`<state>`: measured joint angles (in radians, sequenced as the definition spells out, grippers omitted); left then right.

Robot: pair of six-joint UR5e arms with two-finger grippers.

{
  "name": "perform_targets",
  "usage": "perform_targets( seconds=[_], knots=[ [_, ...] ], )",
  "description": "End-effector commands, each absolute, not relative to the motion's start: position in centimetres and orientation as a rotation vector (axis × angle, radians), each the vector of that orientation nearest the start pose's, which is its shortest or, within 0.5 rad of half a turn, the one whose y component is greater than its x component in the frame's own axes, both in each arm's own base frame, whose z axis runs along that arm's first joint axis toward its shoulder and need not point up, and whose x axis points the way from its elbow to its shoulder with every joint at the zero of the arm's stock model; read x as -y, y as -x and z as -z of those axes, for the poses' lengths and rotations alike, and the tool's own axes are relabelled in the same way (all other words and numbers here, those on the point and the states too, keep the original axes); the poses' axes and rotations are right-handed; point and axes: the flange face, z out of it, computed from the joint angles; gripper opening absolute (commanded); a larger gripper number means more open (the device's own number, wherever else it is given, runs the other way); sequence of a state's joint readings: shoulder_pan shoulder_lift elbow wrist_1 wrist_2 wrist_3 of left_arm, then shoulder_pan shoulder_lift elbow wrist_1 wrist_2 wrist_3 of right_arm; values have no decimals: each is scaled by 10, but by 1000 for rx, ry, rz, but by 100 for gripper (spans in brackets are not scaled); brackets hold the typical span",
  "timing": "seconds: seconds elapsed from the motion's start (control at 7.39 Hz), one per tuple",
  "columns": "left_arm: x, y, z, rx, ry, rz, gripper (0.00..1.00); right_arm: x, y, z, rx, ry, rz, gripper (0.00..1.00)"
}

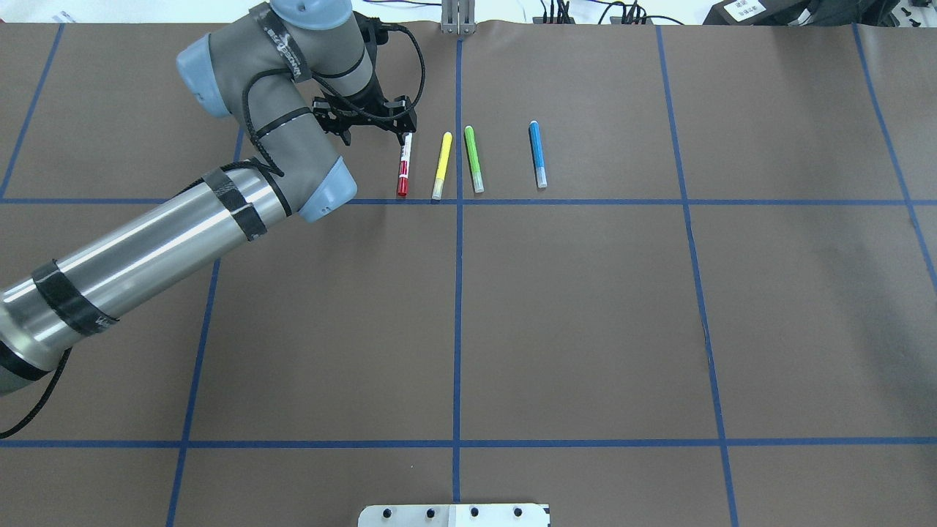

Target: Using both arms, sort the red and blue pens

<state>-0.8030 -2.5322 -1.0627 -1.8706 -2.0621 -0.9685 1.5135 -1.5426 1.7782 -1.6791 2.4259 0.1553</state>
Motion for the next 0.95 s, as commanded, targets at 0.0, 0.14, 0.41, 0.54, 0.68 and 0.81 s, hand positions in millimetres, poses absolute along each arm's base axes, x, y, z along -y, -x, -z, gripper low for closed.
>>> perform_targets(
  seconds=[0.0, 0.14, 0.41, 0.54, 0.68, 0.81],
  knots=[
    [650, -559, -231, -829, -170, -1, 89, 541, 0, -503, 872, -51, -26, 100],
    [647, -565, -234, -828, -165, 3, 86, 562, 37, -473, 880, -29, -46, 100],
    [646, -573, -246, -828, -163, -2, 79, 596, 92, -416, 901, -14, -66, 100],
    [647, -574, -249, -824, -159, 0, 75, 603, 107, -401, 908, -9, -72, 100],
    [644, -577, -247, -825, -157, -4, 70, 605, 128, -387, 912, 3, -71, 100],
    [642, -581, -243, -828, -157, -9, 64, 613, 137, -381, 910, 7, -71, 100]
  ],
)
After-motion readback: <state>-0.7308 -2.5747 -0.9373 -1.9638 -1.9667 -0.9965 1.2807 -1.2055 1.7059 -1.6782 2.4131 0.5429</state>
